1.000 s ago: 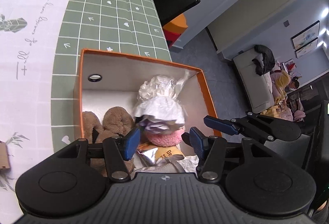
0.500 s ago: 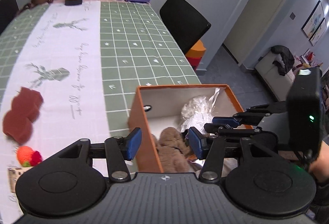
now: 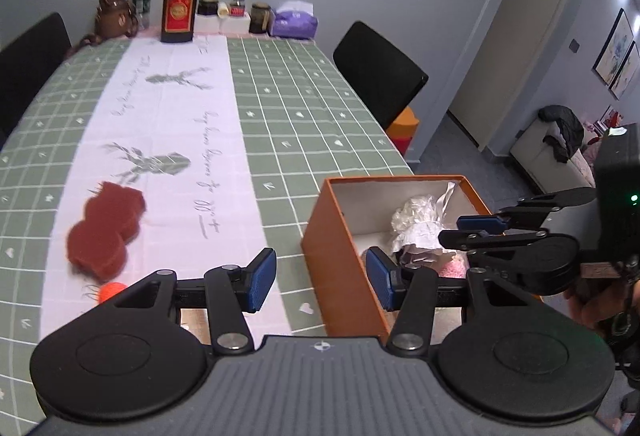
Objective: Organize soft objects
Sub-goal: 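Move both grippers back toward the red sponge and wooden radio box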
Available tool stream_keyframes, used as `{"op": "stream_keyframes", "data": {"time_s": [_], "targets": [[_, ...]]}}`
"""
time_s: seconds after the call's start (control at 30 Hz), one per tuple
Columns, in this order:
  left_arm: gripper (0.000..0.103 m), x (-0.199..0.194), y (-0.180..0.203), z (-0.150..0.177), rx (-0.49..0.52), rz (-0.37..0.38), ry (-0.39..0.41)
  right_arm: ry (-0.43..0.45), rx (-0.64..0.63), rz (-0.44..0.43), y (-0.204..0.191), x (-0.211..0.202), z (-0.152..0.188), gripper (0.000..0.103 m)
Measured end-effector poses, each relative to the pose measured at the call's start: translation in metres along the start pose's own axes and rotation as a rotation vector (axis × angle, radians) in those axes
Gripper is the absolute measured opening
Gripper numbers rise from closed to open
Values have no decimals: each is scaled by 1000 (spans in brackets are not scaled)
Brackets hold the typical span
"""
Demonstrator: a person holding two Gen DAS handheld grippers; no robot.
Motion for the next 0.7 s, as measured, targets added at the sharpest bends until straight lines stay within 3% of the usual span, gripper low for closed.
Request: {"op": "stream_keyframes", "data": {"time_s": [0.17, 0.4, 0.7], "targets": [[61, -39, -22, -4, 11, -32, 66, 60, 13, -54, -30, -31, -8, 23], [61, -84, -58, 6, 29, -113, 79, 121, 14, -169, -92, -60, -16, 33], [61, -112, -99, 50, 18, -167, 76, 79, 28, -340, -179, -67, 0, 40]]}}
Point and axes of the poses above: each gripper's, at about its wrist camera, not at the fingertips, and x roughly the way its jaws point, y to its right, z to its underside, the point moved 4 cm from there along x, roughly the way its jaws point, and after that the axes turned 8 degrees about y, right-handed, at the moved point
